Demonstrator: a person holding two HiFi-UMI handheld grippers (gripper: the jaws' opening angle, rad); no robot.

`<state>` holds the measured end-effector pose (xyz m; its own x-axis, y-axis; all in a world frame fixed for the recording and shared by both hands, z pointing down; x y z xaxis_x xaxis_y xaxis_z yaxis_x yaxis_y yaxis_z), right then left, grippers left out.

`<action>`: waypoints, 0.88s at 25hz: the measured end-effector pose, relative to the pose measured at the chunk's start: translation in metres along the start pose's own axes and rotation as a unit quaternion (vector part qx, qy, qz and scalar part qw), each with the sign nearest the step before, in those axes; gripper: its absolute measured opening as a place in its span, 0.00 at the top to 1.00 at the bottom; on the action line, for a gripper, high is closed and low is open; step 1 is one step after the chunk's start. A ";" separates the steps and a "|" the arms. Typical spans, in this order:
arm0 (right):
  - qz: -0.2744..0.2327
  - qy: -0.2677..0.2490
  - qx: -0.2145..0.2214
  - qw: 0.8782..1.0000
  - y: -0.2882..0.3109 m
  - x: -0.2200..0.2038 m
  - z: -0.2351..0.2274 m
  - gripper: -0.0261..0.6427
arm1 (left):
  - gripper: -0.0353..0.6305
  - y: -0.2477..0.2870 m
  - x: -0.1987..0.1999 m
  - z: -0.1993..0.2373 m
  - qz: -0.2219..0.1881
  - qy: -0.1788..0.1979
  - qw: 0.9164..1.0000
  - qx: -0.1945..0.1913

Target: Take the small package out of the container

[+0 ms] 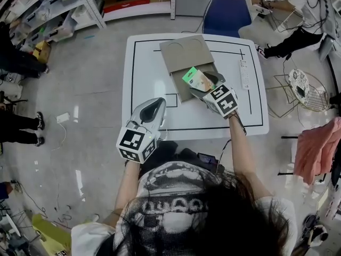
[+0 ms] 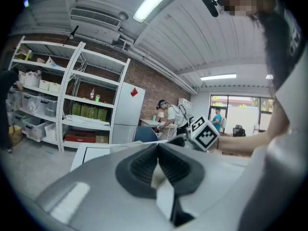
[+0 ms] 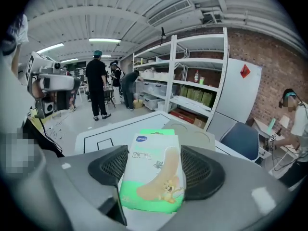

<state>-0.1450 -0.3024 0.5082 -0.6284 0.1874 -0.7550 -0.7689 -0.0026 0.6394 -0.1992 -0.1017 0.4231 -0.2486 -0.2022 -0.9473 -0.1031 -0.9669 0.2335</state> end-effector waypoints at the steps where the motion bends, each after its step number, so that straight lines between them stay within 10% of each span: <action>1: -0.012 0.001 -0.002 1.000 -0.007 0.005 0.005 0.43 | 0.95 -0.002 -0.001 -0.002 0.000 0.000 1.000 -0.002; 22: -0.161 0.093 -0.047 0.981 -0.151 0.003 0.097 0.43 | 0.95 -0.042 -0.026 -0.077 0.017 0.011 1.000 -0.022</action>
<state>-0.0192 -0.2064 0.4235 -0.3549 0.0116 -0.9348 -0.9332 -0.0645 0.3535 -0.1144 -0.0674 0.4214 -0.2299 -0.2377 -0.9437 -0.0529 -0.9652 0.2561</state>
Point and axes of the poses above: the fingertips, and each gripper's own axes: y forward along the fingers, z to its left, x out of its top, the point moved 5 cm from there along -y, backward along the fingers, and after that the axes turned 3 degrees about -y, right-handed, at the moved point
